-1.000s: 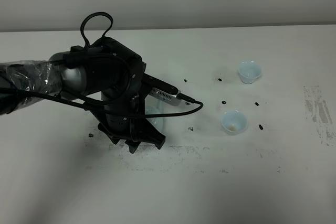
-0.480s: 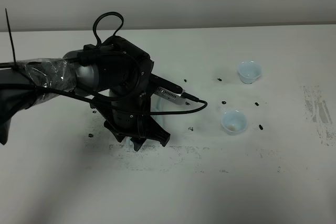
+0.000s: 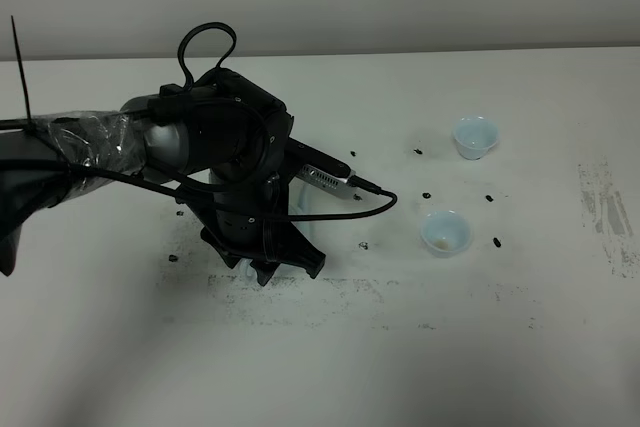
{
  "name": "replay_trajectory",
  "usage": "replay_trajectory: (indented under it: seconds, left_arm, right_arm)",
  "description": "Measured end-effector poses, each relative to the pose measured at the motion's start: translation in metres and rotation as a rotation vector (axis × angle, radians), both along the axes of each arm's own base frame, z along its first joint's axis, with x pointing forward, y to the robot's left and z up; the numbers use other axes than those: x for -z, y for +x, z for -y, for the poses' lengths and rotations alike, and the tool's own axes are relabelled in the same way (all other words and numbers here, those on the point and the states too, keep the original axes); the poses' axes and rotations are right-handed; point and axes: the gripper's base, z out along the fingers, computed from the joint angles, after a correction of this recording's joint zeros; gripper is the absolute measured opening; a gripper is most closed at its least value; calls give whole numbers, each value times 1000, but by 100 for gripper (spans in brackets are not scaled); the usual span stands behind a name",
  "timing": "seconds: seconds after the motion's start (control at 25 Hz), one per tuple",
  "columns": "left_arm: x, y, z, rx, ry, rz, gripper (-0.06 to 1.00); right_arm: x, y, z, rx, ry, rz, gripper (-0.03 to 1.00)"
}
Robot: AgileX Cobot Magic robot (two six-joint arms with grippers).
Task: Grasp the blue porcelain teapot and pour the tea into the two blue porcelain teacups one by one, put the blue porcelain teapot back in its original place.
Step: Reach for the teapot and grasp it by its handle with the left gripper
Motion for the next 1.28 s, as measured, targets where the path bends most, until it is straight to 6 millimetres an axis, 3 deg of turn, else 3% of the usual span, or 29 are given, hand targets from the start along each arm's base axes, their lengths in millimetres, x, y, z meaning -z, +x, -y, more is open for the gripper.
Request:
replay_trajectory:
  seconds: [1.28]
  left_arm:
    - [0,0,1,-3,-6,4,41]
  right_arm:
    - [0,0,0,0,1,1,41]
